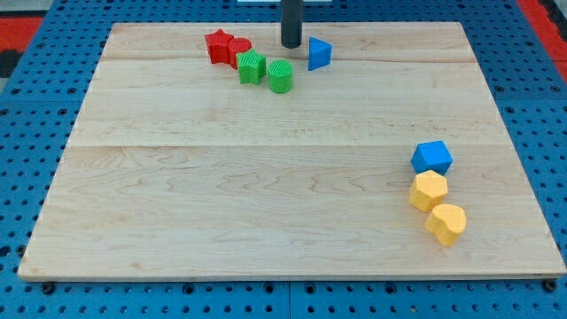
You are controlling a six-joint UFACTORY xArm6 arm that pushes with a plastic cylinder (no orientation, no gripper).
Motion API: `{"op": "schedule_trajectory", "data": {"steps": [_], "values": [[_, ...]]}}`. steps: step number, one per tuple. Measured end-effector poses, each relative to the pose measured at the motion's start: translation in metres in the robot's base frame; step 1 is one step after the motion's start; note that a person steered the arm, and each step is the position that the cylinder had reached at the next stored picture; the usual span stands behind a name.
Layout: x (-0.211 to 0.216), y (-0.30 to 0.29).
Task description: Make a group of red and green blocks at the top center
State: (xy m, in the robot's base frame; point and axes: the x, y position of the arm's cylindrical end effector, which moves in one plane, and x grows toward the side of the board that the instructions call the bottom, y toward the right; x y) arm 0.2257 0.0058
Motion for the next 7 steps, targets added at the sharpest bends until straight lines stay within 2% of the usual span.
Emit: {"op": "schedule_trajectory", "data": {"steps": [1, 2, 3, 4, 5, 7], "values": [[0.038, 0.043], [0.125, 0.098], [0.173, 0.135], [0.181, 0.155], [0.154, 0.092], [0.147, -0.099]]}}
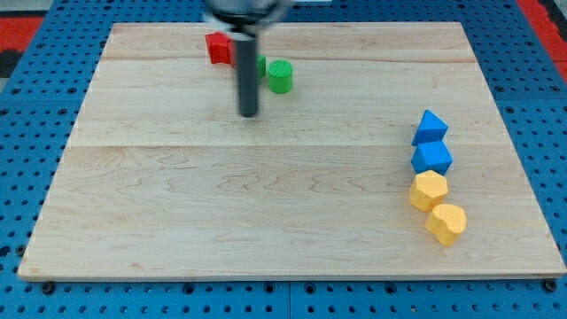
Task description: Make a group of red and green blocks at the top center
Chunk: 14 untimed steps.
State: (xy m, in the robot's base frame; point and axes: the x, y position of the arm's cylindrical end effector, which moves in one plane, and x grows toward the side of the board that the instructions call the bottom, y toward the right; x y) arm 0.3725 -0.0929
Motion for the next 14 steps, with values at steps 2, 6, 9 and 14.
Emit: {"op": "schedule_trajectory", "data": {"steps": [2, 6, 9, 14], "values": [[-0.051, 0.035], [-0.049, 0.112], [-0.046, -0.015], [-0.101, -0.009]]}}
